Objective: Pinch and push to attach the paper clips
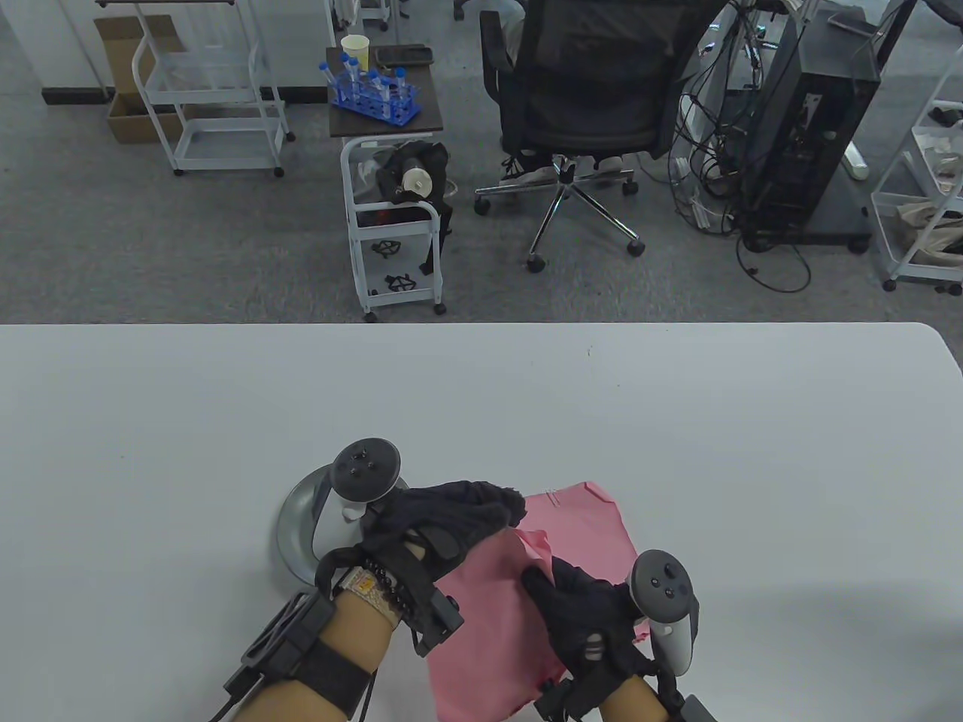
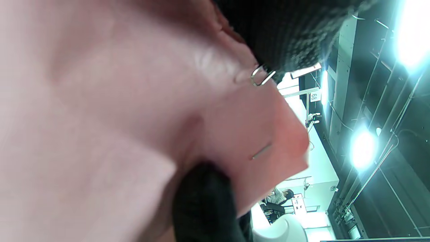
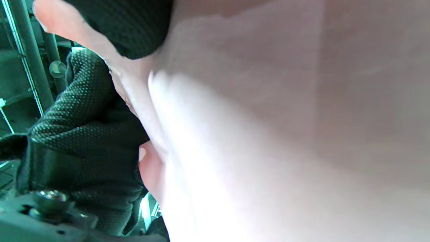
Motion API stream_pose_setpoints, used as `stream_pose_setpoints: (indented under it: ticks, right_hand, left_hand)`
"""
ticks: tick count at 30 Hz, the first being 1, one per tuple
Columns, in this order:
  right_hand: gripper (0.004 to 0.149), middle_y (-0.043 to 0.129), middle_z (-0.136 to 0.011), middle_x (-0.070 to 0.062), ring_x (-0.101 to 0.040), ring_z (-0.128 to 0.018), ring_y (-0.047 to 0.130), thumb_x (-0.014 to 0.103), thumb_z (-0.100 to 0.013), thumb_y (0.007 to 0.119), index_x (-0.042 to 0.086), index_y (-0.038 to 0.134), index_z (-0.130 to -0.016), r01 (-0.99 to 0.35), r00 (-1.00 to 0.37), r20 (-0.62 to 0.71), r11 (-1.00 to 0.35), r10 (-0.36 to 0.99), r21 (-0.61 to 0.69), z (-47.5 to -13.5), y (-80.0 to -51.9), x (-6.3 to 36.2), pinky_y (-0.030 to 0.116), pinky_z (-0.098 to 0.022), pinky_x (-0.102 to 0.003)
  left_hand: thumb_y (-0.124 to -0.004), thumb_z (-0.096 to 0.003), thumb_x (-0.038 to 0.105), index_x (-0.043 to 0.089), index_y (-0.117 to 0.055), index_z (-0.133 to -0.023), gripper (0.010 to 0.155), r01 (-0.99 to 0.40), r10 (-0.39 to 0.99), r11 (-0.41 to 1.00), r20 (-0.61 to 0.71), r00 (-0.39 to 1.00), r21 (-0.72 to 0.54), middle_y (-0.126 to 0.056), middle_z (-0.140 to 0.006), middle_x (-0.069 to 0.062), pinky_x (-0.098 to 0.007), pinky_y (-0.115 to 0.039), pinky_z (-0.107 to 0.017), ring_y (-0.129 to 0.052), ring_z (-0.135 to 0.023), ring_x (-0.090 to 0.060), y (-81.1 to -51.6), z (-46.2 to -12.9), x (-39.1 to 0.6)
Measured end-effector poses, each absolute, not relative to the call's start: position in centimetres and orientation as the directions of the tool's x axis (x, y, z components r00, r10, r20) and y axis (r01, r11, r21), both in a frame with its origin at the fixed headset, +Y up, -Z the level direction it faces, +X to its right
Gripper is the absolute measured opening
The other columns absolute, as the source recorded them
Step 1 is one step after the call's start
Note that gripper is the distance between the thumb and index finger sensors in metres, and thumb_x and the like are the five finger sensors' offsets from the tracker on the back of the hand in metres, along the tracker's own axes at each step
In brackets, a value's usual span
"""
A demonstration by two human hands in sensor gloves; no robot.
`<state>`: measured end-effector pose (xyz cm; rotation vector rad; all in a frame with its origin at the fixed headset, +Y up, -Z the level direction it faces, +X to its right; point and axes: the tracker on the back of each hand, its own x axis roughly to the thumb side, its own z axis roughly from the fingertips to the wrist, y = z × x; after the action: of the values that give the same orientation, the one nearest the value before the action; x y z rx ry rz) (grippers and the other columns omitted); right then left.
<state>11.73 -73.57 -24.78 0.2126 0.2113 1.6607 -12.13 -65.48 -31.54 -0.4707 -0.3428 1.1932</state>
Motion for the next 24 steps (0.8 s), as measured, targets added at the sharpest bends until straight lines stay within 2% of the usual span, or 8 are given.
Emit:
stream_pose_setpoints:
  ticks: [8,11,14,20,24]
  right_hand:
    - [0.041,0.099,-0.056,-0.001,-0.023,-0.04,0.104,0.038,-0.045,0.073,0.018,0.075,-0.081,-0.956,0.014,-0.045,0.027,0.999,0.293,-24.9,-73.9,12.0,0.082,-0.049,-0.043]
    - [0.041,0.099,-0.056,-0.002,-0.023,-0.04,0.104,0.038,-0.045,0.072,0.018,0.076,-0.081,-0.951,-0.049,-0.038,-0.035,0.998,0.306,-25.1,-73.9,11.9,0.082,-0.048,-0.044]
    - [0.041,0.1,-0.055,-0.003,-0.024,-0.039,0.105,0.037,-0.045,0.073,0.017,0.076,-0.08,-0.95,-0.072,-0.036,-0.057,0.997,0.305,-25.1,-73.7,12.0,0.082,-0.048,-0.044]
    - [0.041,0.1,-0.054,-0.002,-0.024,-0.037,0.105,0.037,-0.044,0.073,0.017,0.077,-0.08,-0.936,-0.174,-0.006,-0.163,0.985,0.313,-25.0,-73.4,11.9,0.082,-0.047,-0.044]
    - [0.041,0.1,-0.054,-0.003,-0.024,-0.037,0.104,0.036,-0.045,0.073,0.015,0.077,-0.08,-0.928,-0.167,-0.028,-0.147,0.986,0.343,-25.0,-73.6,11.7,0.082,-0.047,-0.044]
  left_hand:
    - [-0.083,-0.0414,0.041,0.028,-0.094,-0.076,0.039,-0.69,0.81,0.583,0.241,0.535,-0.429,-0.091,-0.087,-0.002,-0.052,-0.054,-0.076,-0.062,-0.104,-0.029,-64.0,-30.6,-11.9]
    - [-0.082,-0.0429,0.039,0.027,-0.092,-0.079,0.039,-0.644,0.786,0.614,0.274,0.555,-0.457,-0.089,-0.089,-0.003,-0.053,-0.054,-0.076,-0.063,-0.104,-0.03,-63.8,-30.7,-11.8]
    - [-0.083,-0.042,0.038,0.025,-0.094,-0.077,0.039,-0.668,0.798,0.6,0.275,0.536,-0.44,-0.092,-0.086,-0.006,-0.054,-0.058,-0.073,-0.072,-0.099,-0.031,-63.8,-30.7,-11.7]
    - [-0.083,-0.0409,0.035,0.025,-0.097,-0.075,0.038,-0.472,0.614,0.783,0.381,0.691,-0.406,-0.094,-0.085,-0.005,-0.056,-0.058,-0.073,-0.075,-0.099,-0.03,-62.7,-30.5,-10.5]
    - [-0.083,-0.041,0.035,0.024,-0.097,-0.075,0.039,-0.424,0.616,0.767,0.365,0.698,-0.482,-0.094,-0.085,-0.006,-0.056,-0.058,-0.073,-0.074,-0.099,-0.032,-63.3,-30.7,-10.4]
